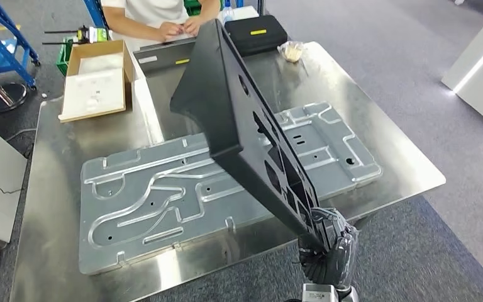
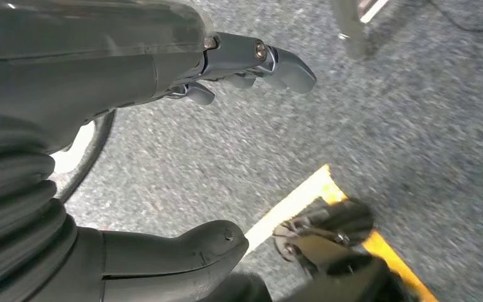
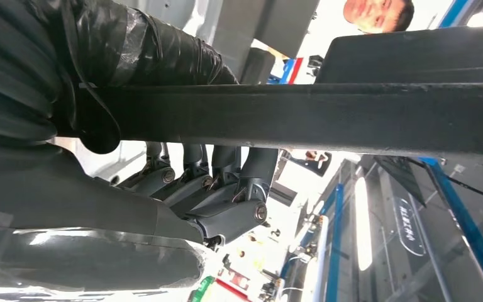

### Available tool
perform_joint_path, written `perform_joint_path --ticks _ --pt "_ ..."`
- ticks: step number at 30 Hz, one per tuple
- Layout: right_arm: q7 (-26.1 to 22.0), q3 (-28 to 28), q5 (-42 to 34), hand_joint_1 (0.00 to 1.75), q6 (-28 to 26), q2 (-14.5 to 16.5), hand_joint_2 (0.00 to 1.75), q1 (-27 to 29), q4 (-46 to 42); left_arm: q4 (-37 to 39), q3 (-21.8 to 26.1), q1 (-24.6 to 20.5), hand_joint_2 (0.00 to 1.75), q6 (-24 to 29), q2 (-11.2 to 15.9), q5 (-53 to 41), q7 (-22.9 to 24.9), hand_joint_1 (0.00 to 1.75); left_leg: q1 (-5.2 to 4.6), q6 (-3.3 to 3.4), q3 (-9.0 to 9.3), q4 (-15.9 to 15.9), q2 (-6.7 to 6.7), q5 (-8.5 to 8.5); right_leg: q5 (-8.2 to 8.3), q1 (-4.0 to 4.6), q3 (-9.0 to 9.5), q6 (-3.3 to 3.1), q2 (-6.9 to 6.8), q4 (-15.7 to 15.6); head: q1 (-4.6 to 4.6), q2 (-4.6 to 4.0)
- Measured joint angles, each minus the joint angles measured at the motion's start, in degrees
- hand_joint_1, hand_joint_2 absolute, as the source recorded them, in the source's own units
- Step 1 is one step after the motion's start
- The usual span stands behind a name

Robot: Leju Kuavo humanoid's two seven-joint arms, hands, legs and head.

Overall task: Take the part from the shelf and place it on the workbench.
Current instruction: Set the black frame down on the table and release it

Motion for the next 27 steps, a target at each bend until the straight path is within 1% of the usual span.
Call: perform_joint_path --ticks 1,2,4,5,6,7,8,9,10,11,12,13,14,15,16,17,18,20,21,22,23,24,25,26,27 --pt "0.0 0.0 0.0 1.75 0.0 0.0 1.75 0.0 0.0 0.0 0.0 0.0 1.75 0.1 0.0 0.0 -0.1 0.00 -0.05 -0.46 -0.09 0.5 -0.08 -0.49 0.70 0.05 0.48 -0.25 0.01 -1.8 -0.02 0.00" --pt "0.0 0.0 0.0 1.75 -0.1 0.0 1.75 0.1 0.1 0.0 0.0 -0.1 1.75 0.2 0.0 0.0 -0.1 0.00 -0.13 -0.86 -0.32 0.7 -0.13 -0.78 0.37 0.23 0.48 -0.68 0.07 -2.2 -0.03 0.01" --pt "0.0 -0.1 -0.1 1.75 -0.3 0.0 1.75 0.2 0.1 0.0 0.0 -0.1 1.75 0.3 0.0 0.1 -0.1 0.00 -0.09 -1.34 -0.46 0.9 -0.12 -1.03 0.14 0.44 0.27 -1.75 0.21 -2.2 -0.07 0.01" --pt "0.0 -0.1 -0.1 1.75 -0.4 0.0 1.75 0.2 0.1 0.0 0.0 -0.1 1.75 0.3 0.0 0.1 -0.2 0.00 0.00 -1.55 -0.50 1.3 -0.09 -1.40 0.09 0.43 0.34 -2.16 0.23 -2.2 -0.07 0.01" --pt "0.0 -0.1 -0.1 1.75 -0.5 0.0 1.75 0.2 0.1 0.0 0.0 -0.1 1.75 0.3 0.0 0.2 -0.2 0.00 0.08 -1.74 -0.91 2.4 -0.06 -2.19 0.03 0.38 0.46 -2.52 0.23 -2.3 -0.08 0.01" --pt "0.0 -0.1 -0.1 1.75 -0.5 0.0 1.75 0.2 0.1 0.0 0.0 -0.1 1.75 0.3 0.0 0.2 -0.2 0.00 0.13 -1.93 -1.95 4.8 -0.04 -3.52 -0.03 0.34 0.63 -2.82 0.19 -2.4 -0.10 0.01" --pt "0.0 -0.1 -0.1 1.75 -0.6 0.0 1.75 0.2 0.1 0.0 0.0 -0.1 1.75 0.4 0.0 0.3 -0.2 0.00 0.16 -2.07 -3.66 8.3 -0.03 -5.17 -0.14 0.40 0.74 -3.05 0.14 -2.4 -0.10 0.01" --pt "0.0 -0.2 -0.1 1.75 -0.6 0.0 1.75 0.2 0.1 0.0 0.0 -0.1 1.75 0.5 0.0 0.4 -0.2 0.00 0.16 -2.13 -5.87 12.4 -0.03 -6.78 -0.27 0.51 0.82 -3.23 0.10 -2.4 -0.12 0.01" --pt "0.0 -0.2 -0.1 1.75 -0.6 0.0 1.75 0.2 0.1 0.0 0.1 -0.1 1.75 0.6 0.0 0.4 -0.1 0.00 0.16 -2.12 -7.97 15.9 -0.03 -7.78 -0.39 0.65 0.91 -3.38 0.10 -2.4 -0.11 0.01" --pt "0.0 -0.2 -0.1 1.75 -0.6 0.0 1.75 0.3 0.1 0.0 0.1 0.0 1.75 0.7 0.0 0.5 0.1 0.00 0.14 -1.98 -9.34 17.7 -0.03 -7.67 -0.55 0.81 1.07 -3.50 0.14 -2.4 -0.12 0.01" --pt "0.0 -0.2 -0.1 1.75 -0.6 0.0 1.75 0.3 0.1 0.0 0.1 0.0 1.75 0.9 0.0 0.5 0.2 0.00 0.07 -1.72 -9.68 17.3 -0.03 -6.42 -0.72 0.98 1.32 -3.57 0.21 -2.4 -0.12 0.01" --pt "0.0 -0.3 -0.1 1.75 -0.6 0.0 1.75 0.3 0.1 0.0 0.2 0.0 1.75 1.0 0.0 0.5 0.2 0.00 -0.07 -1.29 -8.90 14.6 -0.05 -4.13 -0.92 1.14 1.66 -3.61 0.29 -2.4 -0.12 0.01" --pt "0.0 -0.3 -0.1 1.75 -0.6 0.1 1.75 0.3 0.1 0.0 0.2 0.0 1.75 1.0 0.0 0.5 0.2 0.00 -0.30 -0.69 -7.49 10.6 -0.08 -1.57 -1.13 1.23 1.96 -3.61 0.35 -2.5 -0.12 0.01" --pt "0.0 -0.3 -0.1 1.75 -0.6 0.1 1.75 0.2 0.1 0.0 0.2 -0.1 1.75 1.0 0.0 0.5 0.2 0.00 -0.56 -0.05 -6.09 7.0 -0.08 0.23 -1.33 1.39 2.19 -3.53 0.39 -2.5 -0.11 0.01" --pt "0.0 -0.3 -0.1 1.75 -0.6 0.1 1.75 0.2 0.1 0.0 0.3 -0.1 1.75 1.1 0.0 0.6 0.2 0.00 -0.83 0.46 -5.03 4.3 -0.09 1.31 -1.46 1.43 2.25 -3.36 0.44 -2.5 -0.11 0.01" --pt "0.0 -0.3 -0.1 1.75 -0.6 0.1 1.75 0.2 0.1 0.0 0.3 -0.2 1.75 1.1 0.1 0.6 0.3 0.00 -1.04 0.80 -4.55 2.9 -0.09 1.57 -1.51 1.41 2.21 -3.10 0.48 -2.6 -0.10 0.01" --pt "0.0 -0.3 -0.1 1.75 -0.6 0.1 1.75 0.2 0.1 0.0 0.4 -0.2 1.75 1.1 0.1 0.6 0.3 0.00 -1.17 0.94 -4.42 2.5 -0.11 1.39 -1.48 1.40 2.19 -2.76 0.50 -2.7 -0.10 0.01" --pt "0.0 -0.3 -0.1 1.75 -0.6 0.1 1.75 0.2 0.0 0.0 0.4 -0.2 1.75 1.1 0.1 0.6 0.3 0.00 -0.97 1.09 -3.92 1.5 -0.13 1.70 -1.58 1.36 2.41 -2.06 0.41 -2.9 -0.10 0.01" --pt "0.0 -0.3 -0.1 1.75 -0.6 0.1 1.75 0.2 0.0 0.0 0.4 -0.2 1.75 1.1 0.1 0.6 0.3 0.00 -0.79 1.21 -3.51 0.9 -0.10 1.90 -2.10 1.40 2.24 -1.78 0.33 -2.2 -0.09 0.01" --pt "0.0 -0.3 -0.1 1.75 -0.6 0.1 1.75 0.2 0.0 0.0 0.4 -0.2 1.75 1.1 0.1 0.6 0.3 0.00 -0.62 1.35 -3.11 0.3 -0.04 2.08 -3.17 1.43 1.50 -1.55 0.25 -0.5 -0.09 0.01" --pt "0.0 -0.3 -0.1 1.75 -0.6 0.1 1.75 0.2 0.0 0.0 0.4 -0.2 1.75 1.1 0.1 0.6 0.3 0.00 -0.59 1.48 -2.88 0.0 0.01 2.11 -4.70 1.37 0.01 -1.38 0.18 2.5 -0.07 0.01" --pt "0.0 -0.3 -0.1 1.75 -0.6 0.1 1.75 0.2 0.0 0.0 0.4 -0.2 1.75 1.1 0.1 0.6 0.3 0.00 -0.63 1.63 -2.82 0.0 0.03 2.01 -6.39 1.36 -2.08 -1.22 0.18 6.2 -0.07 0.01" --pt "0.0 -0.3 -0.1 1.75 -0.6 0.1 1.75 0.3 0.0 0.0 0.5 -0.3 1.75 1.1 0.1 0.6 0.3 0.00 -0.68 1.71 -2.80 0.2 0.05 1.85 -7.56 1.33 -4.14 -1.06 0.18 9.7 -0.07 0.01" --pt "0.0 -0.3 -0.1 1.75 -0.6 0.1 1.75 0.3 0.0 0.0 0.5 -0.2 1.75 1.1 0.1 0.6 0.3 0.00 -0.72 1.75 -2.75 0.3 0.05 1.67 -7.79 1.31 -5.62 -0.93 0.17 11.9 -0.07 0.01" --pt "0.0 -0.4 -0.2 1.75 -0.6 0.1 1.75 0.4 0.0 0.0 0.5 -0.2 1.75 1.1 0.1 0.6 0.3 0.00 -0.74 1.72 -2.64 0.4 0.04 1.47 -6.76 1.30 -6.03 -0.87 0.16 11.9 -0.08 0.01"
